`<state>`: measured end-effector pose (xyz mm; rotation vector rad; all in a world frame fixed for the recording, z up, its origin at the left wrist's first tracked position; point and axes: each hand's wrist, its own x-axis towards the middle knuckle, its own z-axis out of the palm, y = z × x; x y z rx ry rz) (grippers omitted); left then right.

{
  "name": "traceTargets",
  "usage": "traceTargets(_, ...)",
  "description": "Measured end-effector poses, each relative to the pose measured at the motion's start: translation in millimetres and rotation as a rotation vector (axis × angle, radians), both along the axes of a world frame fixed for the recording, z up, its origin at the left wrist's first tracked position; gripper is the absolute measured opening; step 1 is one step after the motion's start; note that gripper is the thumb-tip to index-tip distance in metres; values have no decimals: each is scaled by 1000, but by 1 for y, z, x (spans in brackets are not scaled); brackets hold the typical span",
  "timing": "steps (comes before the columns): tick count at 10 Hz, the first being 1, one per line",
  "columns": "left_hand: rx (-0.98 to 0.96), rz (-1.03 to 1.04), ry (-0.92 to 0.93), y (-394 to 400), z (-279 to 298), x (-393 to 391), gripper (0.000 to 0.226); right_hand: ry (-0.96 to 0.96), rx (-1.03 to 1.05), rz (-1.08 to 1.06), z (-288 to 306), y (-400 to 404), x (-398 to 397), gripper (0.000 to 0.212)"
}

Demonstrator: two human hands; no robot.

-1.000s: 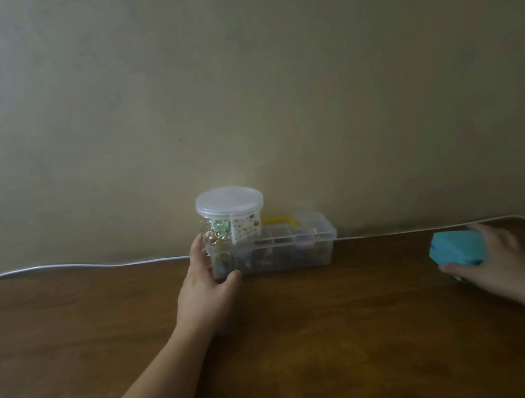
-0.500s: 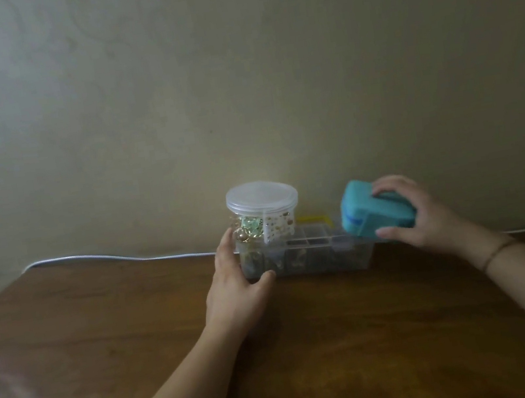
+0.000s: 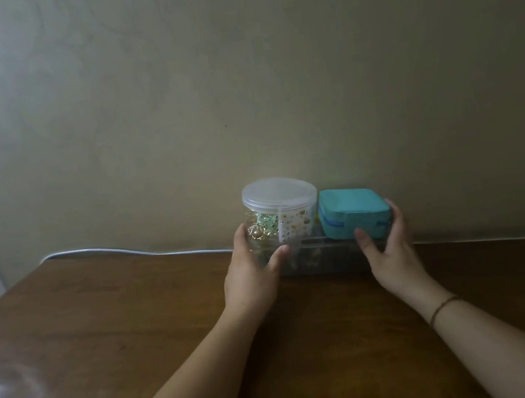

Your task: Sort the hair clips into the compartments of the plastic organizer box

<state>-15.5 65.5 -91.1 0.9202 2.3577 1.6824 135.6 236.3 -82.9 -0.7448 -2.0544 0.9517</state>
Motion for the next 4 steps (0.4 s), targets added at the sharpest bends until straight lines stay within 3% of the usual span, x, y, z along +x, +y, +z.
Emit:
traceTargets(2,-7,71,-27,7,-3,6,89,-8,-166,-28,1,-4,-7,93)
traceTargets(3,-49,29,-101,-4,1,7,110,-123,-239,-39,-1,-11,9,105)
traceTargets(4,-35,104,-220,-25,1,13,108,-294,-130,-142,-5,-37,31,109)
